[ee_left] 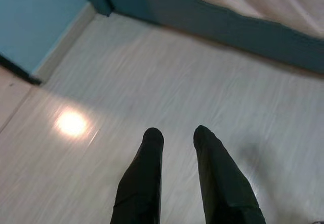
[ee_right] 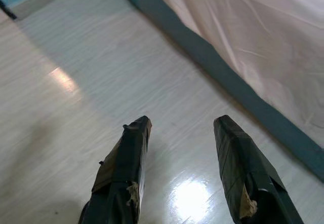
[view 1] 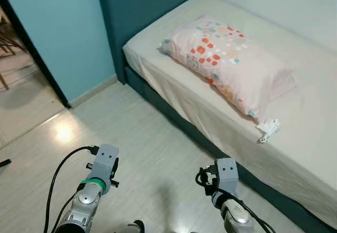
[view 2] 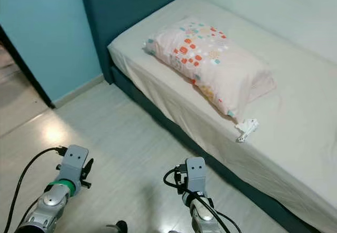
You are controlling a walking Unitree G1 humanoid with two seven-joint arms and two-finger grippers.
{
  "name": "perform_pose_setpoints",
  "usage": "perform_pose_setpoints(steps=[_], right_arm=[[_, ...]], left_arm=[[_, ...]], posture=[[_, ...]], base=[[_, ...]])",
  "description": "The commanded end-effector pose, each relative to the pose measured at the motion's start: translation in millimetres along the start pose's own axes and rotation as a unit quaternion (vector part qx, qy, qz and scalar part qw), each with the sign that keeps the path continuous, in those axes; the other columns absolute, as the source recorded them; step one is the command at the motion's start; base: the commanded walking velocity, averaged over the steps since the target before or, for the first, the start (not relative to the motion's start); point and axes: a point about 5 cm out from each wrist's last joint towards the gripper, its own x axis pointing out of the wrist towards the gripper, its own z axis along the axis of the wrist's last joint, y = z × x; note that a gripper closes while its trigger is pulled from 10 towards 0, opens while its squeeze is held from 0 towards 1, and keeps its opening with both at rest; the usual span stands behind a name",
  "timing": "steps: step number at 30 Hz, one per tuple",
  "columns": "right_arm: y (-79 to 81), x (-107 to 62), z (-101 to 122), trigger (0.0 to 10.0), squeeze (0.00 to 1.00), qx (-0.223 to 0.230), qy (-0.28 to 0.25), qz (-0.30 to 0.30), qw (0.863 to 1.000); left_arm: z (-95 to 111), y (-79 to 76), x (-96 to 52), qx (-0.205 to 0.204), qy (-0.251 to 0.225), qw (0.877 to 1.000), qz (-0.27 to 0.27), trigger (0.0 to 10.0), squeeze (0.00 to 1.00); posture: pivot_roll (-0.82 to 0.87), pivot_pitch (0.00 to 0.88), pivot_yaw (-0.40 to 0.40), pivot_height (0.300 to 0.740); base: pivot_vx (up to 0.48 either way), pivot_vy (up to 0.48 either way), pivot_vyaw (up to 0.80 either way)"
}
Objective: Clean up the room
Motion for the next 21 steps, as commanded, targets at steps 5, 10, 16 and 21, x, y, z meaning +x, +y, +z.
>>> perform_pose_setpoints(steps=[5, 10, 16, 21], right_arm=[[-0.1, -2.1, -4.1, 10.0, 0.0, 0.003, 0.008, -0.004, 1.0], [0.6, -2.0, -4.2, 10.0, 0.0, 0.004, 0.009, -0.004, 1.0], [1.3, -1.7, -4.3, 10.0, 0.0, 0.004, 0.01, -0.004, 1.0], [1.0, -1.1, -3.5, 10.0, 0.0, 0.004, 0.009, -0.003, 1.0]], left_arm=[[-6.3, 1.3, -2.4, 0.001, 0.01, 1.0, 0.0, 10.0, 0.0], [-6.2, 2.2, -2.3, 0.001, 0.01, 1.0, 0.001, 10.0, 0.0], [-6.1, 2.8, -2.1, 0.002, 0.011, 1.0, 0.001, 10.0, 0.0], [-5.6, 2.8, -1.6, 0.003, 0.01, 1.0, 0.0, 10.0, 0.0]], posture=[[0.04, 0.098, 0.027, 0.739], [0.04, 0.097, 0.028, 0.739], [0.04, 0.094, 0.029, 0.739], [0.04, 0.091, 0.031, 0.739]], base=[[0.469, 0.0, 0.0], [0.475, 0.0, 0.0], [0.48, 0.0, 0.0], [0.477, 0.0, 0.0]])
